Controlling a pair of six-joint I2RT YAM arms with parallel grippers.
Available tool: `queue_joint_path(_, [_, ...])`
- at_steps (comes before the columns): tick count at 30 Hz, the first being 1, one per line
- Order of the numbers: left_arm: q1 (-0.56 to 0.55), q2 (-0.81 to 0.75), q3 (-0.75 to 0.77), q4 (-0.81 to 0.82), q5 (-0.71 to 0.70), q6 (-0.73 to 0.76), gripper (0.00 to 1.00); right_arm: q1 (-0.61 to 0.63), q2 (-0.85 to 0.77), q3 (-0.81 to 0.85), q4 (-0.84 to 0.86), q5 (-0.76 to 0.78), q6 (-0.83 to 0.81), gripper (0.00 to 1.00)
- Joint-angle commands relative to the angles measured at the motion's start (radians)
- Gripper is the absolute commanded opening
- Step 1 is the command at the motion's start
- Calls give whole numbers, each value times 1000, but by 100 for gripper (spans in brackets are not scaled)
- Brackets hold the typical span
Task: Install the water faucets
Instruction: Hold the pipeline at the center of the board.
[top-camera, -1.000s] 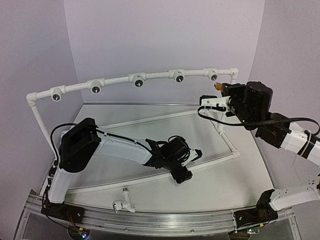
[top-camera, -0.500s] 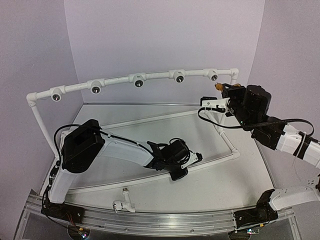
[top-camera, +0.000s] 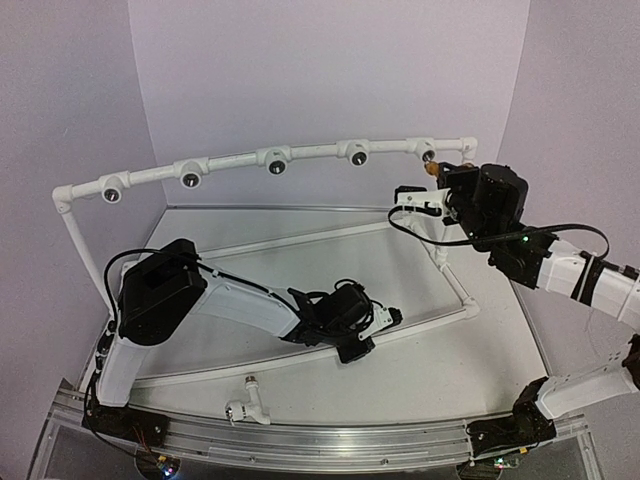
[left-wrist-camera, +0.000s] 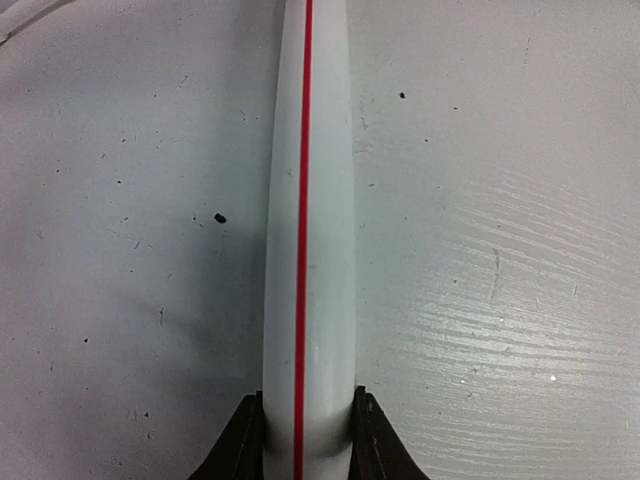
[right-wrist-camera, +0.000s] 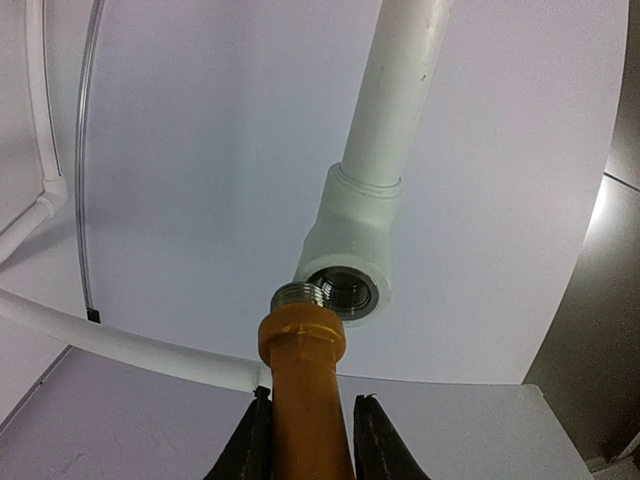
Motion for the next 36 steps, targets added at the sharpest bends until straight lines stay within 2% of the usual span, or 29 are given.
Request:
queue_joint_path(1, [-4, -12, -60, -123, 44, 30, 0, -21, -6, 55, 95, 1, 33, 0])
queue_joint_path(19, [-5, -4, -75, -122, 114, 68, 0, -22, 16, 76, 98, -41, 107, 0])
queue_joint_path(36, [-6, -16, -95, -123, 142, 85, 0, -20, 80, 72, 196, -26, 121, 0])
